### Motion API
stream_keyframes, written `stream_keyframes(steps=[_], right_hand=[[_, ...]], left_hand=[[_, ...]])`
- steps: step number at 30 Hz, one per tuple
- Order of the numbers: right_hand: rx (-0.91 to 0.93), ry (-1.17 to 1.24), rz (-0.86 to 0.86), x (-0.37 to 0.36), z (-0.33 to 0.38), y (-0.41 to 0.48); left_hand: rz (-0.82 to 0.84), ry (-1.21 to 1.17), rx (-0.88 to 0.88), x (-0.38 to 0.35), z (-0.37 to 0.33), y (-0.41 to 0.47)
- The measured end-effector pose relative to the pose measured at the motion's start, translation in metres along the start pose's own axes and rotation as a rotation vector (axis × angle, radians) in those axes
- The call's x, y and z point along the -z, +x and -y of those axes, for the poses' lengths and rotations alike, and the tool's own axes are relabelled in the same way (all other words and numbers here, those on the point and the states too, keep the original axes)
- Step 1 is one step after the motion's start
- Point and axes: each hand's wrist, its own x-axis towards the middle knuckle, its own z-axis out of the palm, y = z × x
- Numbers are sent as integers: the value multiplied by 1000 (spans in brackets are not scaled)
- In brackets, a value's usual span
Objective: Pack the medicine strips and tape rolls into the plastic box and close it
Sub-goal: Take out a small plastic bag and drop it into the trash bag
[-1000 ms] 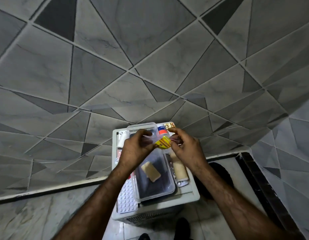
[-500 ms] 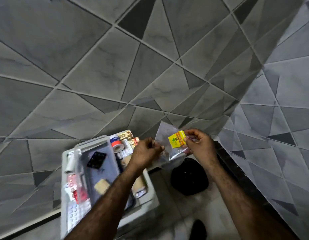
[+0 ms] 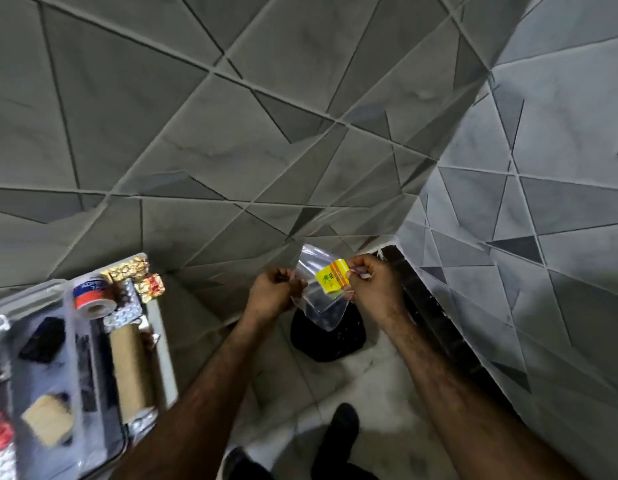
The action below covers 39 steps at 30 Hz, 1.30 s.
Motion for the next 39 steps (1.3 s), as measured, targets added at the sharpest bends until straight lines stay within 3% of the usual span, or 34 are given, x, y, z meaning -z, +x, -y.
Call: stream_keyframes(steps=[5, 13, 18, 23, 32, 35, 39], right_hand=[[-120, -46, -53, 4, -52, 34], [-221, -188, -113, -20, -168, 102], [-313, -270, -84, -46, -262, 143], [-367, -336, -63, -83, -347, 176], [-497, -269, -137, -148, -459, 227], [-496, -228, -91, -168, -510, 243], [-534, -191, -44, -170, -500, 233]], left_hand=[[-9, 103, 55, -34, 30, 49], [63, 487, 16, -96, 112, 155], [70, 390, 60, -128, 175, 217], [102, 342, 190, -123, 323, 326], [-15, 350, 257, -121, 391, 376], [-24, 358, 281, -126, 391, 373], [6, 400, 288, -129, 393, 368]])
